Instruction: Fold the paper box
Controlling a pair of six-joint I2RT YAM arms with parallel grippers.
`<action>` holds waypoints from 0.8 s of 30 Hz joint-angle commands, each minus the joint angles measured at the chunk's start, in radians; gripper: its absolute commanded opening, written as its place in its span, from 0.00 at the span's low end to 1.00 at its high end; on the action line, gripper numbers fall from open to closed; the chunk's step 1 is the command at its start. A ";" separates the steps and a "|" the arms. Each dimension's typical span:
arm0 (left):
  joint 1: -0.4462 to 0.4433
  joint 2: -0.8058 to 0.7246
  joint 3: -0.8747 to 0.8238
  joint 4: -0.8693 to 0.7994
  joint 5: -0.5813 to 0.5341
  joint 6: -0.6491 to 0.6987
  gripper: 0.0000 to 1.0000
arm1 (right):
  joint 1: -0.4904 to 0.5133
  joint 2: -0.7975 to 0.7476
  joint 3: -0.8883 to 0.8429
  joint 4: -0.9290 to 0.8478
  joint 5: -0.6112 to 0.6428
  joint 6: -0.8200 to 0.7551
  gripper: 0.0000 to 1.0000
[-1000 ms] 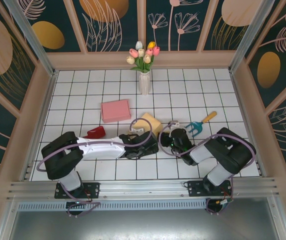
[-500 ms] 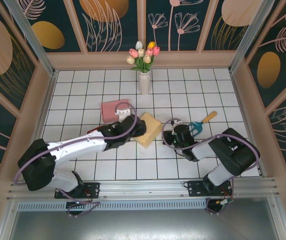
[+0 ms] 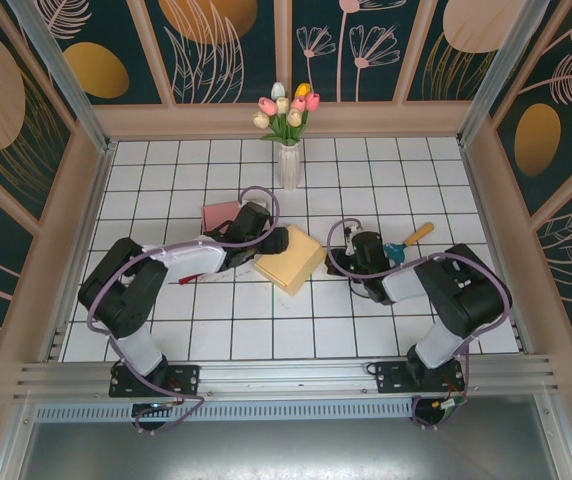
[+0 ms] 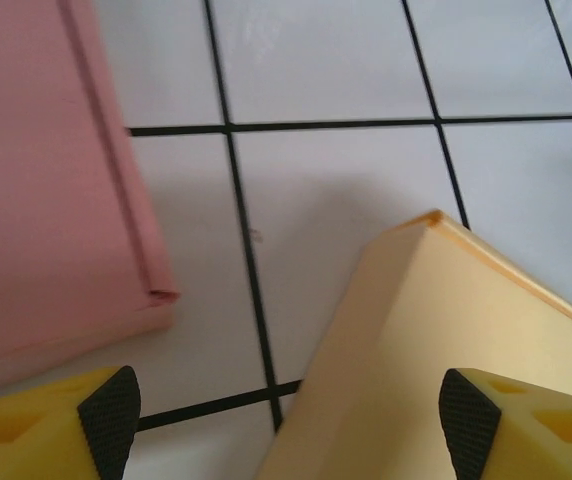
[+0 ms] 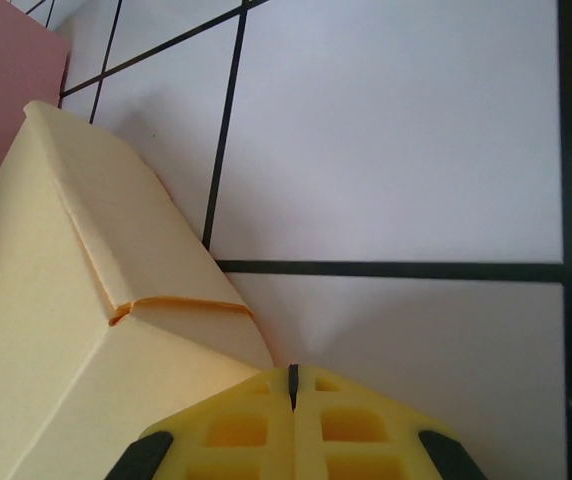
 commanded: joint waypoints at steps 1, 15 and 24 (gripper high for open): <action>-0.003 0.041 0.031 0.112 0.122 0.057 0.80 | -0.019 0.048 0.031 -0.079 -0.052 -0.025 0.00; -0.094 0.167 0.039 0.232 0.370 0.069 0.69 | -0.019 0.157 0.129 -0.067 -0.221 -0.074 0.00; -0.155 0.157 0.089 0.176 0.254 -0.027 0.71 | -0.019 0.094 0.092 -0.058 -0.185 -0.077 0.00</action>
